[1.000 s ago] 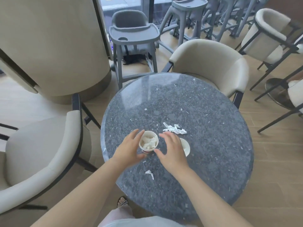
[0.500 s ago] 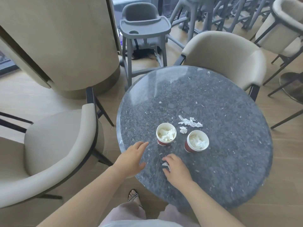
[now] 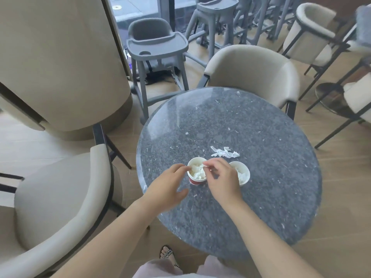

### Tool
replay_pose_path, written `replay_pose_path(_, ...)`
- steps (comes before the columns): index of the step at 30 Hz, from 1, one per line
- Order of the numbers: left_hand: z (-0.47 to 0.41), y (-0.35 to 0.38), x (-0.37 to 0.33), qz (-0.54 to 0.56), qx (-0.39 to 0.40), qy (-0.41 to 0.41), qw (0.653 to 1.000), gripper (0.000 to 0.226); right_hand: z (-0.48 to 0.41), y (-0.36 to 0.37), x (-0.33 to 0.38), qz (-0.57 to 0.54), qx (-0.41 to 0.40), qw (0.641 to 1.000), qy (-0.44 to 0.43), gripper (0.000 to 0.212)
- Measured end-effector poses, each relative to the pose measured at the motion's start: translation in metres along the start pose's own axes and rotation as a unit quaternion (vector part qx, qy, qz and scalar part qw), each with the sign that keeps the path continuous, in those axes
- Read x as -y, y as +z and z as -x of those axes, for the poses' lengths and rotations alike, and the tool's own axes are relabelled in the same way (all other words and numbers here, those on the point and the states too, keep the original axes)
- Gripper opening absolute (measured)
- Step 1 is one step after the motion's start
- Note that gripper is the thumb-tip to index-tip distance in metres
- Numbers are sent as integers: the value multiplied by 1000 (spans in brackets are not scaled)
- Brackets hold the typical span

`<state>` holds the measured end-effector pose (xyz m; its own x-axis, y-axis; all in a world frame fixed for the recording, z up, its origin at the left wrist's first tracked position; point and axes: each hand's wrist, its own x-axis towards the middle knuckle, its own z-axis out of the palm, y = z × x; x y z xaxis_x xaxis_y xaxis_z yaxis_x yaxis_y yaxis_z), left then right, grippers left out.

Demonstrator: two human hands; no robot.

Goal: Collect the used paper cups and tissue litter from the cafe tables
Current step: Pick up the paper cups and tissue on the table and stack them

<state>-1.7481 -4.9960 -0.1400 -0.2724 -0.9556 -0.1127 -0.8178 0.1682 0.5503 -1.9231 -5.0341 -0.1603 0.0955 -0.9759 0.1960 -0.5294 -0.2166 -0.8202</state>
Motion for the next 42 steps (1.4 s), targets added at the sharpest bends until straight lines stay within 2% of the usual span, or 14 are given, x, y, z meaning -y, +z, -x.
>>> replay_pose_path(3, -15, 1, -4, -21, 11, -14, 1000, 58, -7, -3, -3, 30, 31, 998, 52, 20)
replay_pose_path(11, -58, 34, -18, -45, 37, -39, 998, 77, -9, -46, -36, 29, -5, 998, 61, 23)
replay_pose_path(17, -89, 55, -18, -84, 85, -90, 989, 80, -43, -85, -70, 38, 13, 996, 78, 21)
replay_pose_path(25, -134, 60, -22, -30, -20, -153, 988, 69, -109, -88, -119, 88, 142, 983, 80, 19)
replay_pose_path(29, -155, 66, -23, -20, -13, -199, 980, 67, -137, -73, -143, 117, 226, 966, 55, 21)
replay_pose_path(31, -160, 71, -21, -66, 1, -201, 977, 65, -146, -61, -151, 119, 283, 951, 36, 27)
replay_pose_path(37, -162, 77, -15, -135, 13, -192, 972, 65, -154, -27, -162, 207, 440, 872, -55, 55)
replay_pose_path(40, -162, 77, -15, -144, 19, -189, 971, 65, -150, -21, -163, 256, 464, 841, -108, 61)
replay_pose_path(42, -162, 76, -15, -140, 20, -190, 972, 65, -145, -19, -162, 268, 456, 839, -125, 52)
